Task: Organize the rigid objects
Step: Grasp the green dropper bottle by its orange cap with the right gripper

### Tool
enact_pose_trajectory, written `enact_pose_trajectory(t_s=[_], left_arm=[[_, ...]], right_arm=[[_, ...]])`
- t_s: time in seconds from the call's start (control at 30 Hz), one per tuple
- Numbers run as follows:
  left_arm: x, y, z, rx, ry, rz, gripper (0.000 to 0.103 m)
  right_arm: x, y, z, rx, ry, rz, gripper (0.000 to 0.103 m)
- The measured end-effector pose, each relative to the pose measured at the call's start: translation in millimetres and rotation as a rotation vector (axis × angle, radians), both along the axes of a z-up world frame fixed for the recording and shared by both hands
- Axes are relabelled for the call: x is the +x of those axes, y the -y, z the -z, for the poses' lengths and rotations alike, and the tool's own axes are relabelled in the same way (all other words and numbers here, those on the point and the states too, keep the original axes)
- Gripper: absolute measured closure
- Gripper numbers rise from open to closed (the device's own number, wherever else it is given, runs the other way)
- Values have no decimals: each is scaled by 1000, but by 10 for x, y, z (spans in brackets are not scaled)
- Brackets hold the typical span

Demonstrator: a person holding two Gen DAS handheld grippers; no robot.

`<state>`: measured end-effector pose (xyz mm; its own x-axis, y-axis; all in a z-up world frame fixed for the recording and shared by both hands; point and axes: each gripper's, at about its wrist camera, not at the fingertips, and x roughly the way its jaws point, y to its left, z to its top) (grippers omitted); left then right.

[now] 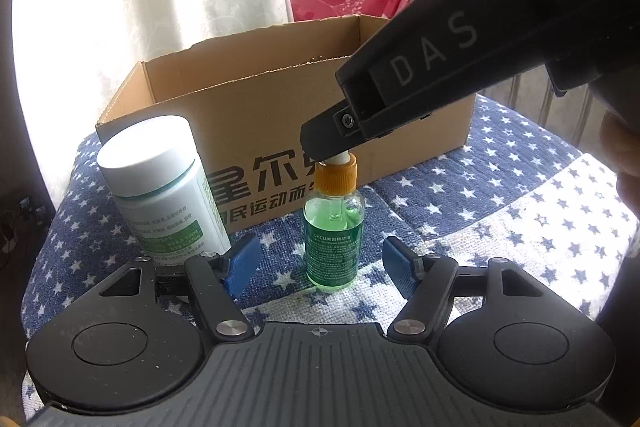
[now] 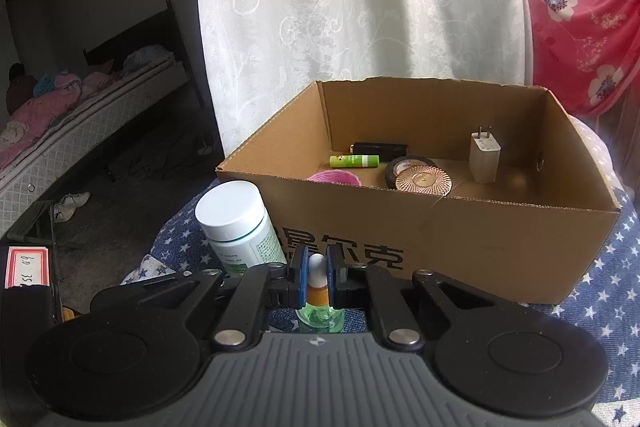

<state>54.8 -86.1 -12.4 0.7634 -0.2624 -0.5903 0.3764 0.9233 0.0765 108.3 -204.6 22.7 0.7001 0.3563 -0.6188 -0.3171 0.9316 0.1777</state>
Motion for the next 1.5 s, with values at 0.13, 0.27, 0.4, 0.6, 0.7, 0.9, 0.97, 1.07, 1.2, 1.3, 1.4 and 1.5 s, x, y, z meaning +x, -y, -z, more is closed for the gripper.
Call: enact_pose_trajectory(t_s=[0.13, 0.27, 0.4, 0.6, 0.7, 0.9, 0.97, 1.07, 1.2, 1.3, 1.4, 1.5], left_arm=[[-3, 111, 79, 50, 33, 18, 34], [44, 139, 129, 48, 12, 19, 37], [89, 102, 147, 12, -10, 8, 47], [141, 56, 160, -23, -39, -18, 71], [145, 15, 157, -43, -51, -21, 72], [103, 19, 161, -31, -45, -22, 72], [81, 34, 162, -20, -40, -21, 72], [51, 44, 157, -16, -40, -20, 72], [-28, 63, 121, -19, -32, -2, 72], [-80, 102, 100, -12, -16, 10, 72], [-59, 181, 131, 3, -14, 10, 72], [-76, 291, 158, 25, -3, 16, 70]], right_arm=[[-13, 44, 16, 27, 4, 23, 93], [-25, 52, 31, 46, 7, 26, 91], [-9, 86, 38, 75, -8, 26, 91], [32, 174, 36, 122, -51, 48, 90], [47, 190, 37, 141, -83, 45, 79], [46, 164, 61, 130, -100, 54, 63], [51, 162, 72, 126, -101, 56, 63], [71, 186, 106, 130, -114, 68, 66], [37, 246, 80, 162, -123, 78, 81], [-10, 274, 52, 151, -108, 88, 82], [-24, 299, 72, 151, -115, 89, 82], [-30, 313, 79, 151, -117, 94, 82]])
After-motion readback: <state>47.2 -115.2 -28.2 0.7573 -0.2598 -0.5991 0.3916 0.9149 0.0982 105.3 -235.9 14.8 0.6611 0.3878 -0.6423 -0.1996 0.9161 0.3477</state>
